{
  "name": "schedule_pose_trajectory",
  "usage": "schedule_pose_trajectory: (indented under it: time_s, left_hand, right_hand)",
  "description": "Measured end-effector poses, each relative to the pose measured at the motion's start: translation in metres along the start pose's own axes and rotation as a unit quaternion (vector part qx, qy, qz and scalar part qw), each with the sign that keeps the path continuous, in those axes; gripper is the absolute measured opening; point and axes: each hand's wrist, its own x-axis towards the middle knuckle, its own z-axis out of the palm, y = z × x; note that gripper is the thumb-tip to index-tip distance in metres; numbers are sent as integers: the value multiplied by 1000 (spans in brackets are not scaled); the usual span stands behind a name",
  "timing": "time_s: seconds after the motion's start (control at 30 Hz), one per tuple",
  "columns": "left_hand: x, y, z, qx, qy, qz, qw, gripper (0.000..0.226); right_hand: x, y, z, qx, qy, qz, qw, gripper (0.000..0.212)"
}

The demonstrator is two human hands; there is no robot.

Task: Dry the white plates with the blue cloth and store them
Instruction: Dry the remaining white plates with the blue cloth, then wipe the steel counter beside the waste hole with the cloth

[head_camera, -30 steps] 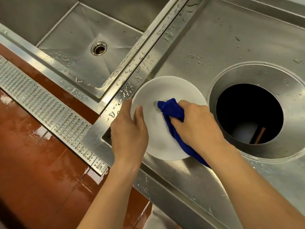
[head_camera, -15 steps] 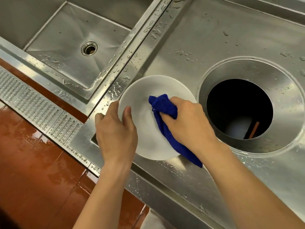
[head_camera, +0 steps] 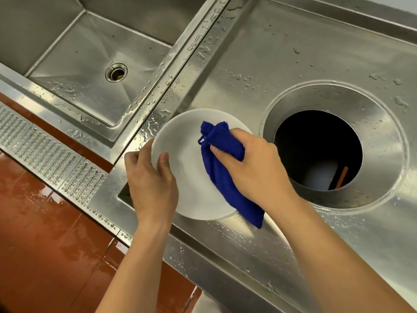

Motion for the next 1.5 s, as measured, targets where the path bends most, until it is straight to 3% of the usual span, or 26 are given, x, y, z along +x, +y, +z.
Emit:
schedule_pose_trajectory:
  time_s: [0.07, 0.13, 0.2, 0.27, 0.33, 0.43, 0.53, 0.63, 0.8, 0.87, 0.9, 0.97, 1.07, 1.23, 1.3, 1.37, 1.43, 1.5]
  left_hand:
    - [-3, 6, -4, 53, 21, 23, 998, 49]
    - [-9, 15, -13, 26, 59, 123, 990, 49]
    - [-19, 31, -17, -125, -24, 191, 973, 52]
    - [-33, 55, -18, -290, -176, 153, 928, 54]
    - [-43, 78, -18, -374, -269, 84, 884, 60]
    - [-50, 102, -16, -391, -336, 79, 853, 58]
    - [-62, 127, -7, -396, -359, 134, 834, 36]
    - [-79, 157, 8, -432, -360, 155, 812, 23]
    - [-104, 205, 21, -383, -406, 239, 795, 18]
    - [-116, 219, 25, -344, -448, 279, 777, 21]
    - [-126, 227, 30, -323, -476, 296, 762, 23]
    - [-147, 238, 43, -286, -519, 312, 742, 27]
    - [-171, 241, 67, -258, -542, 291, 745, 29]
    - [-198, 221, 121, -136, -549, 273, 778, 25]
    - [-211, 209, 148, -79, -509, 297, 804, 26]
    - [-224, 194, 168, -19, -443, 346, 827, 34]
    - [-240, 178, 185, 16, -390, 414, 823, 41]
    - [-255, 165, 200, 19, -371, 456, 809, 42]
  right_hand:
    - [-2, -3, -5, 28, -12, -3, 1000, 22]
    - [-6, -9, -15, 88, -3, -7, 996, 16]
    - [-11, -14, -28, 193, 32, -6, 981, 11]
    - [-19, -25, -46, 310, 68, 7, 948, 12]
    - [-26, -32, -68, 401, 87, 13, 912, 11]
    - [-37, -34, -100, 493, 130, 23, 860, 14]
    - [-52, -21, -136, 578, 174, 33, 797, 22]
    - [-76, -1, -169, 601, 200, 28, 773, 28]
    - [-121, 38, -233, 575, 188, 30, 796, 61]
    - [-140, 52, -257, 552, 187, 55, 811, 40]
    - [-152, 60, -267, 518, 209, 71, 826, 29]
    - [-171, 78, -278, 395, 235, 108, 881, 30]
    - [-194, 102, -280, 217, 264, 92, 935, 38]
    - [-223, 160, -268, 119, 335, 166, 920, 30]
    - [-231, 186, -252, 69, 323, 227, 916, 27]
    - [-237, 204, -233, -59, 301, 288, 907, 28]
    - [-239, 218, -212, -156, 318, 292, 888, 36]
    - [-234, 227, -198, -148, 347, 246, 893, 39]
